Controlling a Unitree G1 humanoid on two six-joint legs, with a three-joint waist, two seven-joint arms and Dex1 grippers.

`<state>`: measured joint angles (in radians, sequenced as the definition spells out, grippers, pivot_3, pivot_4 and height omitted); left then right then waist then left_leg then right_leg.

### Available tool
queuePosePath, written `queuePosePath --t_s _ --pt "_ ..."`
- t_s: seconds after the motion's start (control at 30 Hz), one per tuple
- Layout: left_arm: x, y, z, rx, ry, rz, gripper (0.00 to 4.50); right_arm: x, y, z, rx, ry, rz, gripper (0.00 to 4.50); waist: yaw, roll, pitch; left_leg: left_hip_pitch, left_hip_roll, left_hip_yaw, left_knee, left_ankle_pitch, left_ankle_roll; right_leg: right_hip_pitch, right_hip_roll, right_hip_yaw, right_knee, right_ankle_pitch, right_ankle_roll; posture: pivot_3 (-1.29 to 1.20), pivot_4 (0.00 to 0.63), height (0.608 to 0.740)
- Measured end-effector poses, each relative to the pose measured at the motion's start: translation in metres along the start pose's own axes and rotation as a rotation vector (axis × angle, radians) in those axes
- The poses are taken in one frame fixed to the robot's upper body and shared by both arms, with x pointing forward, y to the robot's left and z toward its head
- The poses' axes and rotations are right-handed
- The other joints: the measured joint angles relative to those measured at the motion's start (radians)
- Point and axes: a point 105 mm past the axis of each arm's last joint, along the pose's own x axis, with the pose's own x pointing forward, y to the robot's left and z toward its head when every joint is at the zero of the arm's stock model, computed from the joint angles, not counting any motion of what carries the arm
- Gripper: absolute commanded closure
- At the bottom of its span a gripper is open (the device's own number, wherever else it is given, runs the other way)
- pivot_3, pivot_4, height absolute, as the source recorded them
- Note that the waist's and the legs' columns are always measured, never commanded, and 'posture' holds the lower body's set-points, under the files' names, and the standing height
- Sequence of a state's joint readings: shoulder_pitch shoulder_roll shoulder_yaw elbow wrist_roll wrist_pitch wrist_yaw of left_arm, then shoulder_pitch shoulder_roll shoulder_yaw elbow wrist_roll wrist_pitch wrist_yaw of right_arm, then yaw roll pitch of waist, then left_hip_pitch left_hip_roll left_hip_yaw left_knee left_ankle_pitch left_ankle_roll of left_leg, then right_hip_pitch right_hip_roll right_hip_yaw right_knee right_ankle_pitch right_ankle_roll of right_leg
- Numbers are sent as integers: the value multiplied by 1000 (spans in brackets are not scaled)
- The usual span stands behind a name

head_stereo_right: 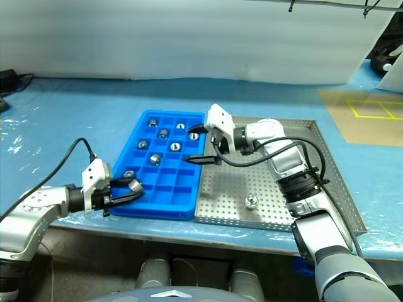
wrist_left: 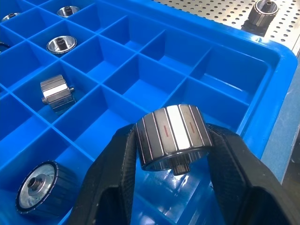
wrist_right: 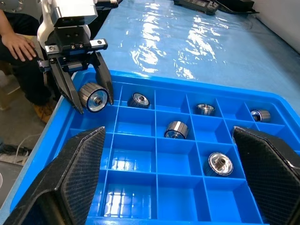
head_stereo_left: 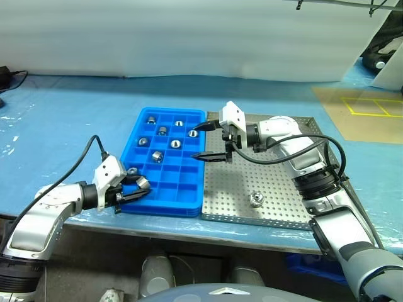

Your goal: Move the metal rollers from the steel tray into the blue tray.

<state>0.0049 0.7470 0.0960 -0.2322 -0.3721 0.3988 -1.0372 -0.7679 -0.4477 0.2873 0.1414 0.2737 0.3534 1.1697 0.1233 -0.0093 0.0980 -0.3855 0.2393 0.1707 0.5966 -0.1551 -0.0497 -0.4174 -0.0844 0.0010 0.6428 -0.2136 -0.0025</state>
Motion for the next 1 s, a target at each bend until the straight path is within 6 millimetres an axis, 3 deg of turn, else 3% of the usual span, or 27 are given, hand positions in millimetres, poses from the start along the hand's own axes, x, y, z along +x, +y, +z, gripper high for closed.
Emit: queuePosePath --t_s 0.13,0.4,0.6,0.7,0.77,0.87,0.9,1.0 --pt "2 2 -5 -22 4 9 2648 0 -1 0 -2 2 -10 0 0 0 0 0 0 0 0 0 0 0 0 0 0 0 0 45 0 740" --pt "5 8 1 -21 -23 18 47 0 -2 -1 -4 6 -19 0 -1 0 -2 0 0 0 0 0 0 0 1 0 0 0 0 39 0 740" --pt "5 12 6 3 -29 36 16 -1 -2 -1 -5 7 -19 0 0 0 -2 1 1 0 0 0 0 0 2 0 0 0 0 32 0 740" --pt "7 17 18 42 -55 40 16 -1 -2 -1 -6 7 -20 0 1 0 -2 1 1 0 0 0 0 0 2 0 0 0 0 20 0 740" --pt "9 23 35 78 -92 46 16 -2 -2 -1 -6 10 -22 0 1 0 -2 1 1 0 0 0 0 1 2 0 0 0 0 -5 0 740" --pt "19 31 78 156 -211 43 16 -6 -3 -1 -9 13 -35 0 2 0 -3 2 0 0 0 0 -1 3 2 0 0 2 -3 -48 0 740" --pt "24 33 91 178 -248 32 16 -9 -3 0 -13 15 -41 0 1 0 -4 2 0 0 0 0 -1 4 1 0 0 2 -4 -57 150 740" --pt "36 31 109 205 -291 -15 16 -16 -6 4 -21 13 -75 0 -14 2 5 -1 -1 0 -1 0 -1 -3 4 3 -1 1 0 -94 150 740"
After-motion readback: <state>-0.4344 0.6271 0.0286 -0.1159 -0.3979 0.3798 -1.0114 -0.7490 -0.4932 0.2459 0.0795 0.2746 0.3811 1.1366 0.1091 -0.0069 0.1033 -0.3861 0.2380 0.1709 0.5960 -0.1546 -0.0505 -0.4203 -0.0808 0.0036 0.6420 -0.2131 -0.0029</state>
